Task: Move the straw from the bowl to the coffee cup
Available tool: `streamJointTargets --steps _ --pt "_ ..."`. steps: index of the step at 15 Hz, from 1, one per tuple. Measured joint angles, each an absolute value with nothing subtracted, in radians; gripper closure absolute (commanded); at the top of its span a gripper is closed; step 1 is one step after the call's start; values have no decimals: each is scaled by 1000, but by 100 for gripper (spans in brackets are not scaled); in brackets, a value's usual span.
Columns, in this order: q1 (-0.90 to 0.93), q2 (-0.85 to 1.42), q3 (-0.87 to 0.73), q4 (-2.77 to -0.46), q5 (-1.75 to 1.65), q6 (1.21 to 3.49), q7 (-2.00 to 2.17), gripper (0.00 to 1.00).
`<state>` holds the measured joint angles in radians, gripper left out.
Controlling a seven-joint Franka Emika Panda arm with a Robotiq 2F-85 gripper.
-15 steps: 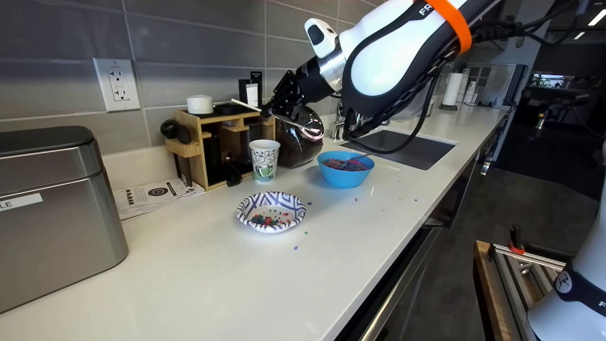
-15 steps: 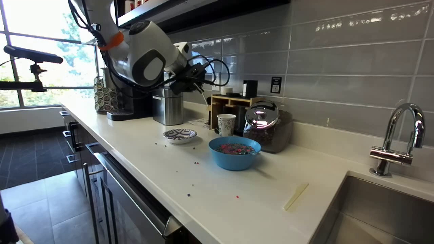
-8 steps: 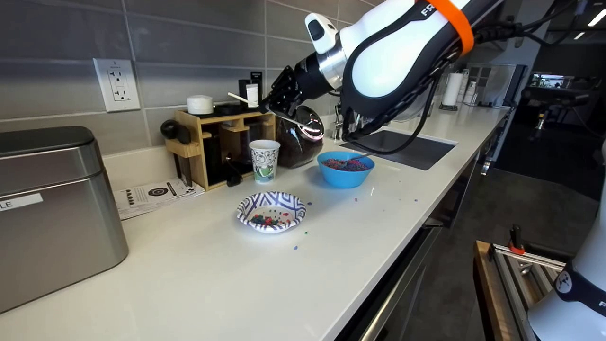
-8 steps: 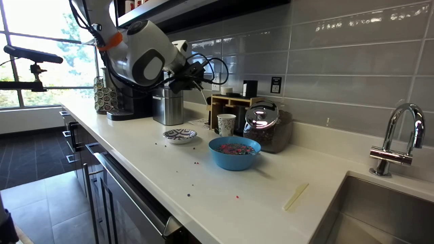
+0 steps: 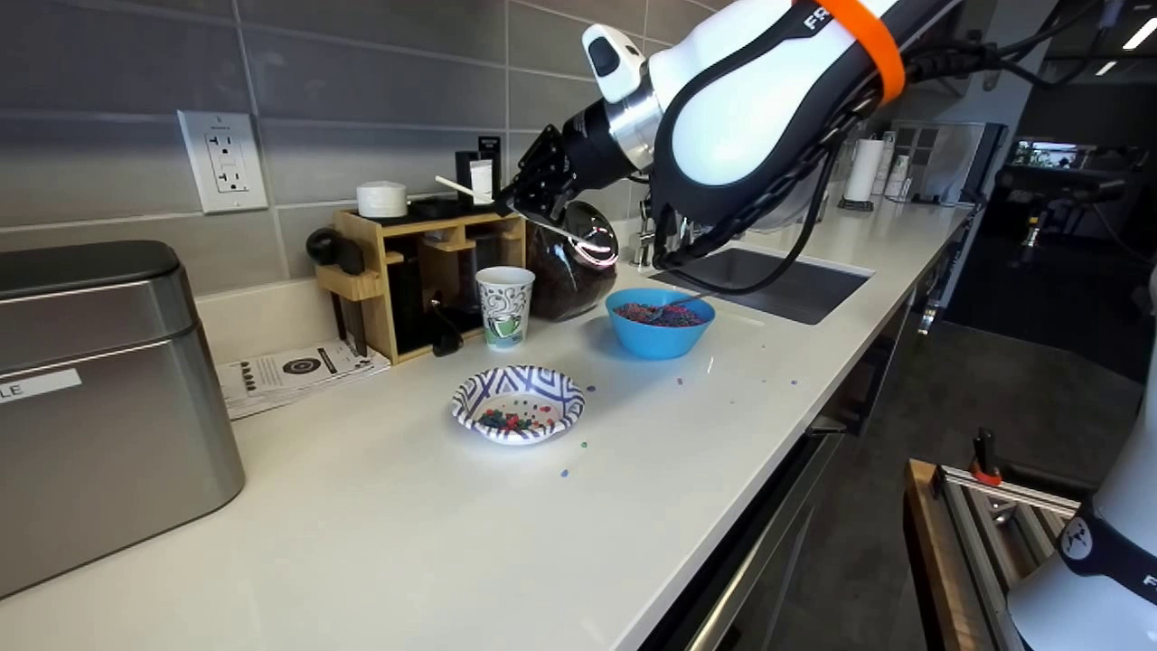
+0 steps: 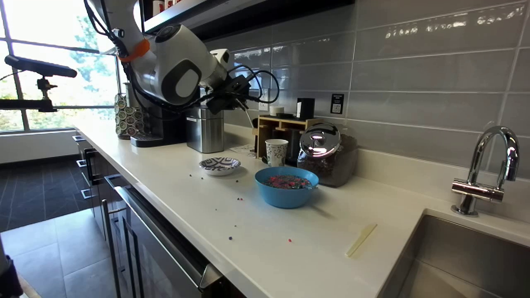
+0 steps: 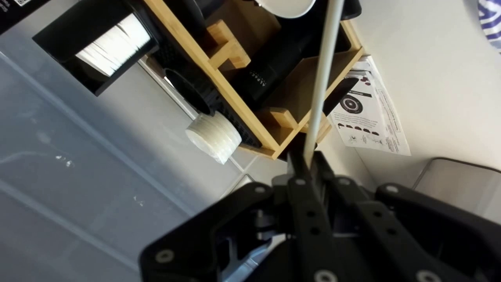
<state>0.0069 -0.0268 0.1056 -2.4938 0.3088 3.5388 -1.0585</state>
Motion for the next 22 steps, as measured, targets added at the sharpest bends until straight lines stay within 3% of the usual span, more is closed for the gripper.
streamJointTargets --steps 4,10,16,22 --pt "11 -23 99 -2486 125 3565 -916 99" --pt "-30 72 37 -2495 -238 3813 -661 99" --pt "-78 214 -61 -2465 -331 4051 -601 99" --pt "-82 306 -85 -2367 -368 4110 -560 99"
